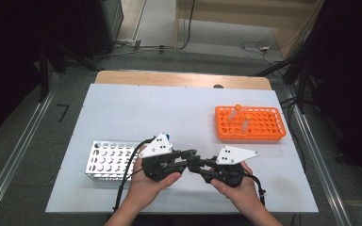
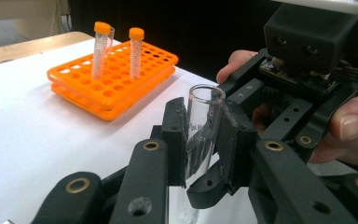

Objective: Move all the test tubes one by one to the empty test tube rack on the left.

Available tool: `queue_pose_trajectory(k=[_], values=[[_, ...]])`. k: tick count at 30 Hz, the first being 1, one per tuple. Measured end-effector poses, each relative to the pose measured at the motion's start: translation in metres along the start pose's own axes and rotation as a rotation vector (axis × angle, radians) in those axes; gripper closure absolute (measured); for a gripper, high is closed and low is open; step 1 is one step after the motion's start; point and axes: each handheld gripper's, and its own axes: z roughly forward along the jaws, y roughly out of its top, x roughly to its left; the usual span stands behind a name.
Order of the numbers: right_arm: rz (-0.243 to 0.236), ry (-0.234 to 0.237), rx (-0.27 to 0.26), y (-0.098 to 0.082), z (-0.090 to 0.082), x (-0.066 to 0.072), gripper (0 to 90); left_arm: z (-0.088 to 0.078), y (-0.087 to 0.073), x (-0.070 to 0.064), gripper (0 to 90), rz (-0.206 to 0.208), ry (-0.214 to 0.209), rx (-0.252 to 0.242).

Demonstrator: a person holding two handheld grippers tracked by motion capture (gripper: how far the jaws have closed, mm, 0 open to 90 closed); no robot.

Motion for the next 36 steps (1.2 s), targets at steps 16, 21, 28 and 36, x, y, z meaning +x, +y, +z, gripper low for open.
queue_pose_trajectory(k=[16, 21, 28, 36], values=[[0.012, 0.017, -0.020, -0.002, -0.008, -0.013, 37.9, -0.019, 0.004, 0.011, 76.4, -0.001, 0.067, -0.034], [0.030, 0.041, -0.028, -0.006, -0.012, -0.023, 11.4, -0.031, 0.006, 0.019, 76.4, 0.000, 0.108, -0.046], [0.054, 0.059, -0.025, -0.011, -0.017, -0.034, 0.0, -0.051, 0.008, 0.033, 76.3, -0.013, 0.178, -0.069], [0.084, 0.050, -0.046, -0.015, -0.023, -0.043, 0.0, -0.072, 0.007, 0.048, 76.3, -0.032, 0.249, -0.096]])
